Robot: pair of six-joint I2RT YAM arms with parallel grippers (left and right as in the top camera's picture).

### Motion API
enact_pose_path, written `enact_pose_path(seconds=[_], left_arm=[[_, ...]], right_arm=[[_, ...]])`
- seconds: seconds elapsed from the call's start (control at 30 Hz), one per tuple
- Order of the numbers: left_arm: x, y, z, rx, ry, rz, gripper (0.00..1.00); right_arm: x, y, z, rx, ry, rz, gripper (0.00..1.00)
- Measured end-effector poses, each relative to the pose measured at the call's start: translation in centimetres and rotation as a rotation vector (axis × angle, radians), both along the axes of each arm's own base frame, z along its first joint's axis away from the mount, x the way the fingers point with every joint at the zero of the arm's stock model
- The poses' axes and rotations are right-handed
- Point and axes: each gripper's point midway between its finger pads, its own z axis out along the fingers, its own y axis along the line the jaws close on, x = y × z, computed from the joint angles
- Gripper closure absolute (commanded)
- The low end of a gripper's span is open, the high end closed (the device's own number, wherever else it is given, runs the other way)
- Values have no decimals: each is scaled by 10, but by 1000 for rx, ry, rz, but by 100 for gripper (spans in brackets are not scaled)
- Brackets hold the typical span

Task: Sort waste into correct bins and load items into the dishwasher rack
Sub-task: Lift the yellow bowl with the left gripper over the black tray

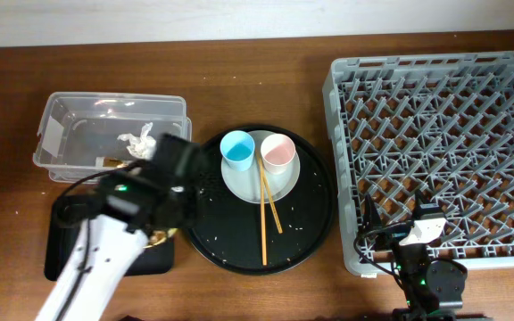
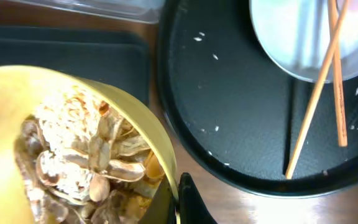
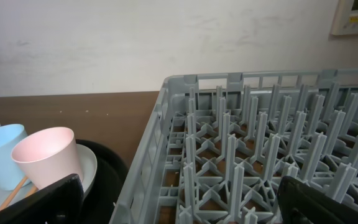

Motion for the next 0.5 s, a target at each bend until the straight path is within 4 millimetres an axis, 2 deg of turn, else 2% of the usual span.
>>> enact_pose_path(seconds=[0.23,0.37,0.5], left_arm=[[4,36,21,-133,-64,99,100],[11,53,33,-211,-157,150,100],[10,66,19,-289,-184,183,100]], right_arm=[[0,0,0,1,0,0,2],[0,0,0,0,0,0,2],[0,0,0,0,0,0,2]])
